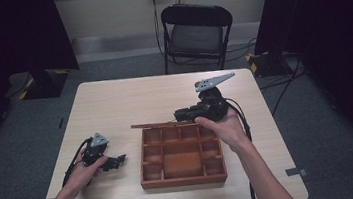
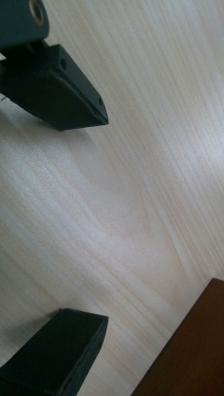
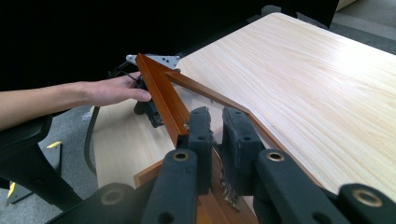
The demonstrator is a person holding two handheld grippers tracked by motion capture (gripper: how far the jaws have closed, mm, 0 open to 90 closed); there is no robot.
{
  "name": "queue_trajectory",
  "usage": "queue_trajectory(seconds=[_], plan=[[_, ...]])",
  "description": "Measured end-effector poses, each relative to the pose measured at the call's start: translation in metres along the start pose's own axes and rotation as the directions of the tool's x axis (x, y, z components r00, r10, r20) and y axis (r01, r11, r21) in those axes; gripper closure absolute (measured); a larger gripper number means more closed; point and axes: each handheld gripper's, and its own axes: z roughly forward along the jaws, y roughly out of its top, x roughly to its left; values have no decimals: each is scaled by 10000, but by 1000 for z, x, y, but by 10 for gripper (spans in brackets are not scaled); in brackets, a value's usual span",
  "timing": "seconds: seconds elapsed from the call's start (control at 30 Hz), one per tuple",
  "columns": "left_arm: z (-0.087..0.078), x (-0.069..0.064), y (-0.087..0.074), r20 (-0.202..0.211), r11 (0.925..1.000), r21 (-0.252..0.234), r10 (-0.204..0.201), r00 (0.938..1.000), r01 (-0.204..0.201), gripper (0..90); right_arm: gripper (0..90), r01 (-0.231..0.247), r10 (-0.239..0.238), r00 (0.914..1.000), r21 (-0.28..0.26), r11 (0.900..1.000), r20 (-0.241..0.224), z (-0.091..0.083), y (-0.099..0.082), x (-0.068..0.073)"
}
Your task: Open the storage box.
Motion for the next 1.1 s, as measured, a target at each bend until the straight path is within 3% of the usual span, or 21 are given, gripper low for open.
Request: queue_trajectory(seconds=[1.1], plan=[[0, 0, 0, -20, 10000, 20, 5, 10000, -5, 46, 827, 45, -45, 10000, 66, 10000, -69, 1, 0, 0]])
